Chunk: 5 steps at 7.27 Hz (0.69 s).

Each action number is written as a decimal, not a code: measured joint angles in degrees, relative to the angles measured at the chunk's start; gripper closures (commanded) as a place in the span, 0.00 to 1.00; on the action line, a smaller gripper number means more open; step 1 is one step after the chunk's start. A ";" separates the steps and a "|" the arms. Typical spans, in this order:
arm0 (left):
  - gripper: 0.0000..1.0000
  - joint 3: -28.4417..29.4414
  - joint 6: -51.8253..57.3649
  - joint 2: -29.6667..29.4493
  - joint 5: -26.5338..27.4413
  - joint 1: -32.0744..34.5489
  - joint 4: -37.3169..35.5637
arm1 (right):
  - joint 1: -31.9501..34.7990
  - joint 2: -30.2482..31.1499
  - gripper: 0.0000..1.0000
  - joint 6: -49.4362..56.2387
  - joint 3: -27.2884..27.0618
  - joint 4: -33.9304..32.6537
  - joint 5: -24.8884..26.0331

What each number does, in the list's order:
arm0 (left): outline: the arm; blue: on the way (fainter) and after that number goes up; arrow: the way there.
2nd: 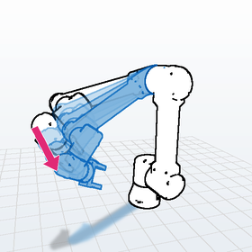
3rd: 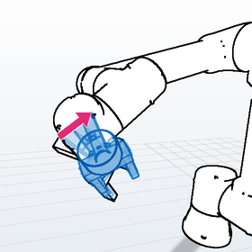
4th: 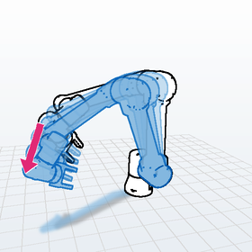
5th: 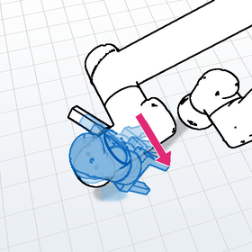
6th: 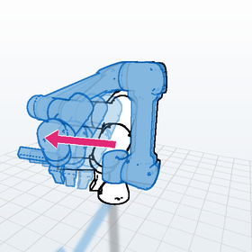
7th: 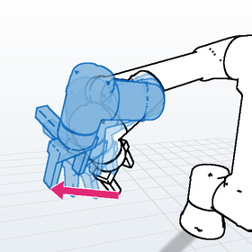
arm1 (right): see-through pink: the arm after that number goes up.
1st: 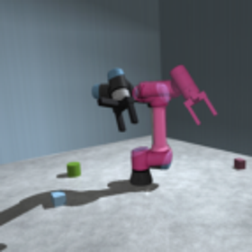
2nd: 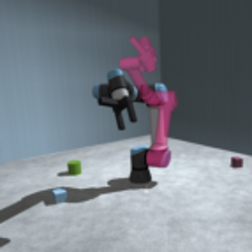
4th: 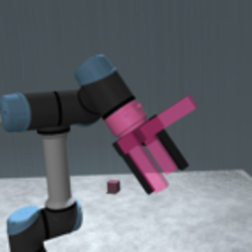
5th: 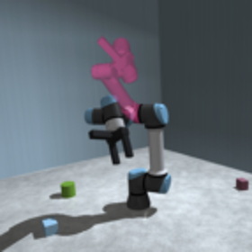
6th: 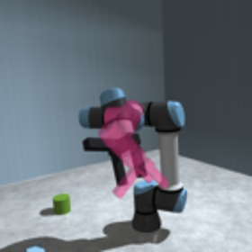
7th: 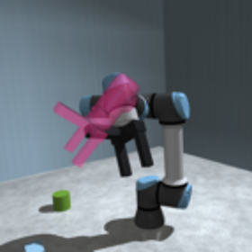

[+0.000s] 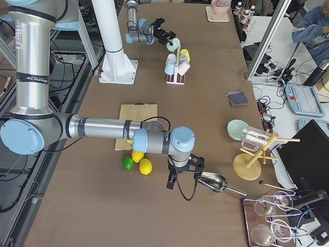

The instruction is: Place cup on cup holder

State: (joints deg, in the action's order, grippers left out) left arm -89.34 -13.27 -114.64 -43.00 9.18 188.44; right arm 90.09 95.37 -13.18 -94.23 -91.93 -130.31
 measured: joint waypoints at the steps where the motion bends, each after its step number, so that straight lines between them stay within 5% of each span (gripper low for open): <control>1: 0.90 0.14 0.00 -0.09 -0.04 0.02 0.00 | 0.00 0.00 0.00 0.00 -0.01 0.00 -0.02; 2: 0.54 0.48 0.00 -0.12 -0.04 0.04 0.00 | 0.00 -0.01 0.00 0.00 -0.03 0.00 -0.03; 3: 0.01 0.99 0.02 -0.14 -0.01 0.11 -0.01 | 0.00 0.00 0.00 0.00 -0.05 0.00 -0.03; 5: 0.02 1.52 0.02 -0.13 0.02 0.24 0.29 | 0.00 -0.01 0.00 0.00 -0.03 0.00 -0.03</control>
State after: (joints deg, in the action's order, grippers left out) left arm -87.82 -13.25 -114.77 -42.98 9.43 188.73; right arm 90.09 95.36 -13.18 -94.26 -91.93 -130.34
